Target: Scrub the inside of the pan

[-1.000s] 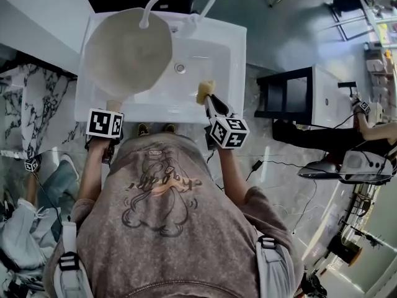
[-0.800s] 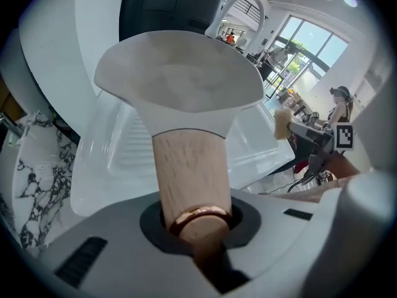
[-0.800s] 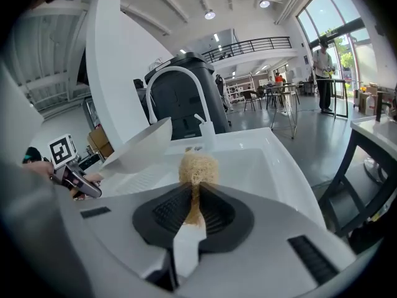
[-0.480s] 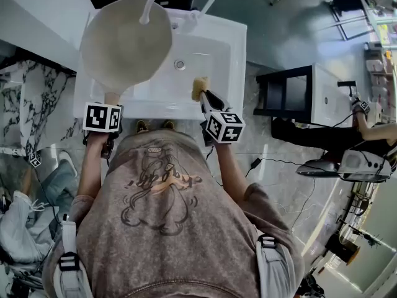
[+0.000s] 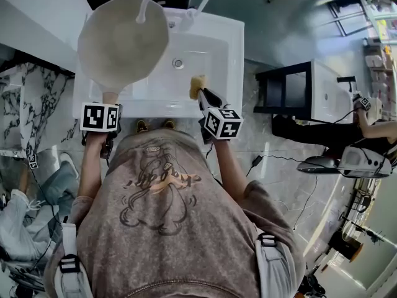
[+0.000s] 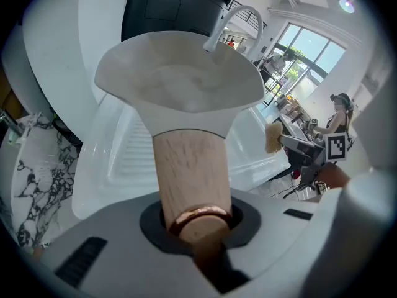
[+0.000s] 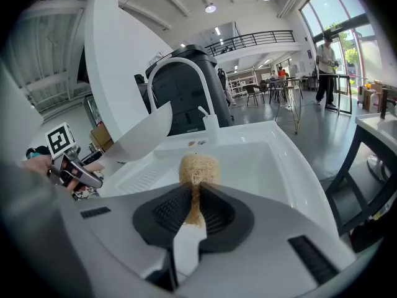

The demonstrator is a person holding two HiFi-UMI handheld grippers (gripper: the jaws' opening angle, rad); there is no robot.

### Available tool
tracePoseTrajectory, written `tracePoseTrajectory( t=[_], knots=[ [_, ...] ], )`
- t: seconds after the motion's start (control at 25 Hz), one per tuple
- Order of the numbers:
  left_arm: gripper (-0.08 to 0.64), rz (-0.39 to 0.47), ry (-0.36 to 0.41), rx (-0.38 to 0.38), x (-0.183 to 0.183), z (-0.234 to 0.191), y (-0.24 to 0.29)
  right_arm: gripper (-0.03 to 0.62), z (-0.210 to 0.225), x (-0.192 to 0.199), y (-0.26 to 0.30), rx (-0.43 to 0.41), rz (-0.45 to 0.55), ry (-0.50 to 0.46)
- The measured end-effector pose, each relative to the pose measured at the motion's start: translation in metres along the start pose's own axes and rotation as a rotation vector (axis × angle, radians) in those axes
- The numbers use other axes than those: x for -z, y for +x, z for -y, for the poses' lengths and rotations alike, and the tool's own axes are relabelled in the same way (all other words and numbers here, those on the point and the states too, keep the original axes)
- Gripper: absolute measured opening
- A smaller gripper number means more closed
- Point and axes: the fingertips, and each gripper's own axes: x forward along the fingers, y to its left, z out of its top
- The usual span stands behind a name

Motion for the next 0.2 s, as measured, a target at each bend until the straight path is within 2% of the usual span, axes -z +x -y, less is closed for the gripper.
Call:
tracePoseTrajectory(
  t=[0.2],
  knots=[
    [0.052,-0.003,-0.001,-0.001,0.0026,0.0041,-0.0006,0.051,0.0022,0.0007,-0.0027,0.007,-0.006,0.001]
  ],
)
